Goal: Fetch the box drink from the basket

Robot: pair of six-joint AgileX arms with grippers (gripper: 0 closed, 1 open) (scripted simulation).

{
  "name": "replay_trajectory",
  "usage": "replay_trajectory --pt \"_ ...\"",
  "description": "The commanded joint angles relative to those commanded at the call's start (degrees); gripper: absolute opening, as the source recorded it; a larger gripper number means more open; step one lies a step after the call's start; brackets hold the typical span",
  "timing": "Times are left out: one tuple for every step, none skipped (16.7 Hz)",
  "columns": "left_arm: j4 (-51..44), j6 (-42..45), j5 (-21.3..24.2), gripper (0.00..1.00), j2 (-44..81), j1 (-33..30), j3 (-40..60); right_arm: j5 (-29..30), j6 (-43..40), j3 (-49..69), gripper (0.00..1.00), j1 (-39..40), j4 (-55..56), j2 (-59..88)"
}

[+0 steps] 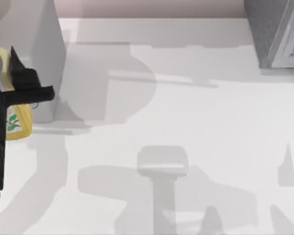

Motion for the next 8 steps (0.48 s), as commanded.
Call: replay_trajectory --pt "2.4 0.3 -3.1 0.00 3.0 -1.6 1.4 0.0 0.0 0.0 1.00 0.0 0.0 0.0" --pt "5.0 0.6 -6.3 0.00 6.4 -3.3 2.8 0.0 0.0 0.0 1.00 0.0 0.0 0.0" --pt "7.6 0.9 -9.5 0.00 10.4 -5.3 4.1 0.0 0.0 0.0 1.00 0.0 0.0 0.0" --pt "10.2 1.2 -12.5 0.00 14.9 -7.4 5.5 0.0 0.0 0.0 1.00 0.0 0.0 0.0" --pt "13.0 1.5 -15.6 0.00 19.6 -9.8 7.0 0.0 0.0 0.0 1.00 0.0 0.0 0.0" --pt "15.9 1.9 -18.8 0.00 24.2 -12.3 8.5 0.0 0.0 0.0 1.00 0.0 0.0 0.0" --pt "18.9 2.2 -22.1 0.00 28.8 -14.9 10.2 0.0 0.0 0.0 1.00 0.0 0.0 0.0" --pt "21.8 2.5 -25.3 0.00 33.0 -17.5 11.7 0.0 0.0 0.0 1.00 0.0 0.0 0.0"
